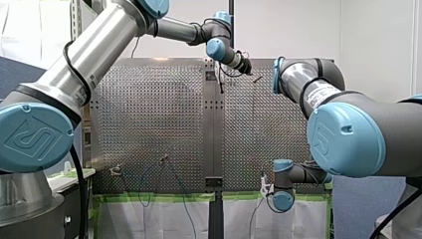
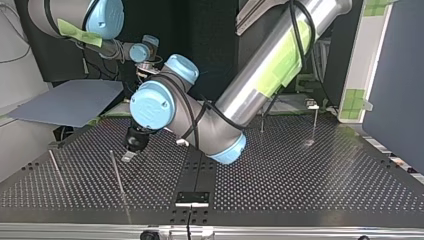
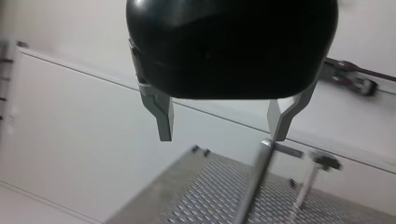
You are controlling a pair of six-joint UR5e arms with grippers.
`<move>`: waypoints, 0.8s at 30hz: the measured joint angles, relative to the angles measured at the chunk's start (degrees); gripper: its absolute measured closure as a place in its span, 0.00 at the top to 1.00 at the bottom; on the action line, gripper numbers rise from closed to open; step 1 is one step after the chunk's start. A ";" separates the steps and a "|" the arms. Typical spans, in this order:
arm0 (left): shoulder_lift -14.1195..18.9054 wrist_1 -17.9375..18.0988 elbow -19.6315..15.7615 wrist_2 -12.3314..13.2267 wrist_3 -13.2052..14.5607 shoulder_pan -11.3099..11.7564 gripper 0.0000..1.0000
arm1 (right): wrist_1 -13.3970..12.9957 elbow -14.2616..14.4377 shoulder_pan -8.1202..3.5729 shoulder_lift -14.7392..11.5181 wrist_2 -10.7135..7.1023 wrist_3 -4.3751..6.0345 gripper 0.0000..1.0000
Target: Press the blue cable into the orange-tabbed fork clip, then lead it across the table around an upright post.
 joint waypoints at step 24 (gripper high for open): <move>-0.11 -1.95 0.03 -8.65 12.17 -0.83 1.00 | 0.03 0.01 0.04 -0.02 -0.43 0.17 0.00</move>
